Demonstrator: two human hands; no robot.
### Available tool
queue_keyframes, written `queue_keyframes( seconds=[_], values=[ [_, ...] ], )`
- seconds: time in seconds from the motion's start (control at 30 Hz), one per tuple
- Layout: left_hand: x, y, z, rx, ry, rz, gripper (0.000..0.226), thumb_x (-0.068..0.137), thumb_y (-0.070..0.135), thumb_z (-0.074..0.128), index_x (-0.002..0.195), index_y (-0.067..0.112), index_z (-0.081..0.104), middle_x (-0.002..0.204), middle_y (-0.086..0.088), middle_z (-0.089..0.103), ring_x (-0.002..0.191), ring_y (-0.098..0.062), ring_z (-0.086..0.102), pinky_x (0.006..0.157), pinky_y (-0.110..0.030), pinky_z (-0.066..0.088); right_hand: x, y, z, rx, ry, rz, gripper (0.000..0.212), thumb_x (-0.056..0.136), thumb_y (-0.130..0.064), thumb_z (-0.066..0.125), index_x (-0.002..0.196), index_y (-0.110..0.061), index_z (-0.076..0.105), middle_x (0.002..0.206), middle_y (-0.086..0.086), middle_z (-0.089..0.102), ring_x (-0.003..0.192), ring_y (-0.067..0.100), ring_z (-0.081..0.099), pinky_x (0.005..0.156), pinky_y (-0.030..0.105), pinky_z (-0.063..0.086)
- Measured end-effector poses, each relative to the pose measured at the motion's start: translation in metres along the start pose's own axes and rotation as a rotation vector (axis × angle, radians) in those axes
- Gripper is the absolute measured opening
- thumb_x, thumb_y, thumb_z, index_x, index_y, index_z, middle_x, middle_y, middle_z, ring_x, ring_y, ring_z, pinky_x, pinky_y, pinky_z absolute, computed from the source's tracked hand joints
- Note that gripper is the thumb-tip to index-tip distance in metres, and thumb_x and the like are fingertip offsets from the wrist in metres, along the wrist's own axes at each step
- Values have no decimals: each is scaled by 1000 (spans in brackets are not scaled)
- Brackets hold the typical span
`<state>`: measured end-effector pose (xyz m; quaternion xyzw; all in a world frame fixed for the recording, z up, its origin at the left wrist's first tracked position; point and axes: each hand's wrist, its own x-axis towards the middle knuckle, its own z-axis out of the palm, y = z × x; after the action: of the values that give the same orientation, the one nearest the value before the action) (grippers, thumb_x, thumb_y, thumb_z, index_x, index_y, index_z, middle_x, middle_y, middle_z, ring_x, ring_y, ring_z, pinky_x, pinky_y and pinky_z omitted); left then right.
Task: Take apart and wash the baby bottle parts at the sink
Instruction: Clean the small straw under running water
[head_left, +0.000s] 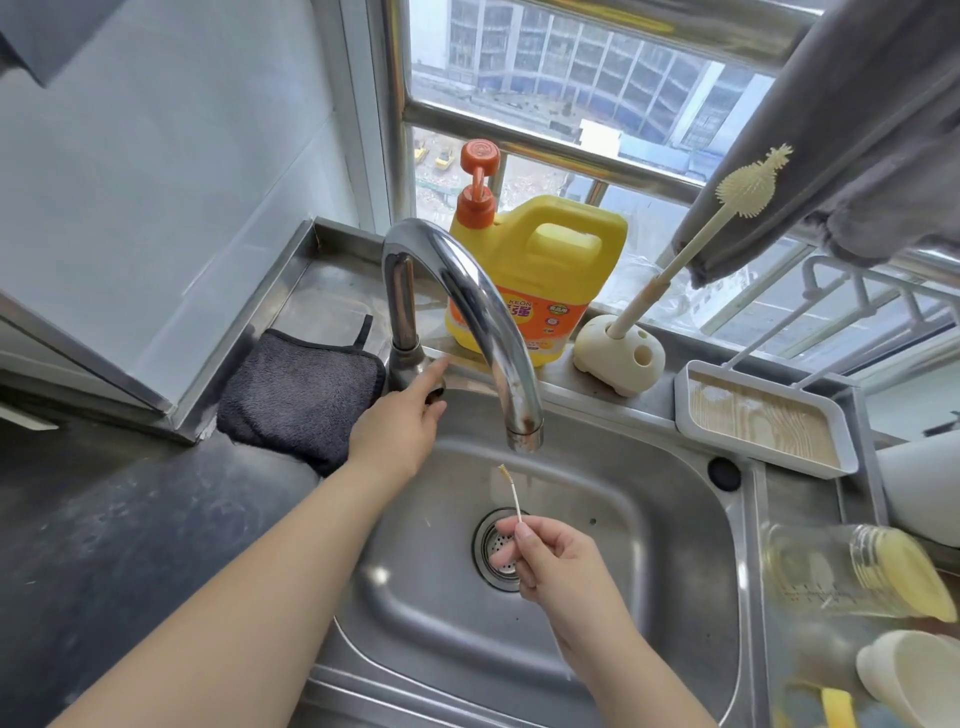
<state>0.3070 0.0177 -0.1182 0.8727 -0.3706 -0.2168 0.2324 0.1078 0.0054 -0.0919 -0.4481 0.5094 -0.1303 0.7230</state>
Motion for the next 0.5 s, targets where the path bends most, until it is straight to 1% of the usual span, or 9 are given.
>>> queue_keyframes(
  seconds=[0.07,0.1,0.17,0.27,0.33,0.5],
  values=[
    [3,-4,-5,-102,-63,3,37,98,30,47,134,37,47,84,0,64,97,-31,59,75,-33,41,0,2,-1,-2,1,9,20,98,-1,43,92,3,62,54,2,60,37,3,30,40,13,26],
    [4,-7,-7,-156,-81,-4,36,97,30,49,132,38,49,86,1,65,98,-28,58,80,-32,42,0,3,-2,-4,1,11,19,98,-2,44,93,3,62,55,3,61,37,3,30,40,13,26],
    [7,-9,-9,-212,-100,-10,37,96,28,52,131,38,50,105,-2,67,106,-23,57,86,-29,41,-1,4,-3,-10,3,15,19,98,-2,44,93,2,62,55,2,61,38,3,31,40,13,26],
    [9,-7,-8,-248,-101,-15,39,94,25,56,131,34,51,123,1,62,115,-20,53,84,-21,32,-1,5,-5,-8,7,17,20,98,-2,43,90,0,62,54,1,60,37,2,31,40,12,26],
    [10,-4,-7,-276,-95,-32,38,93,22,58,129,31,52,127,4,59,119,-19,51,85,-18,29,-1,5,-6,-13,12,22,22,99,-3,43,88,-3,63,54,1,60,38,2,33,40,12,26],
    [9,-1,-7,-305,-40,-58,33,91,18,61,123,27,57,125,3,60,119,-18,50,83,-14,27,0,6,-9,-9,16,27,22,99,-4,43,89,-3,63,54,1,61,38,2,32,40,12,27]
  ],
)
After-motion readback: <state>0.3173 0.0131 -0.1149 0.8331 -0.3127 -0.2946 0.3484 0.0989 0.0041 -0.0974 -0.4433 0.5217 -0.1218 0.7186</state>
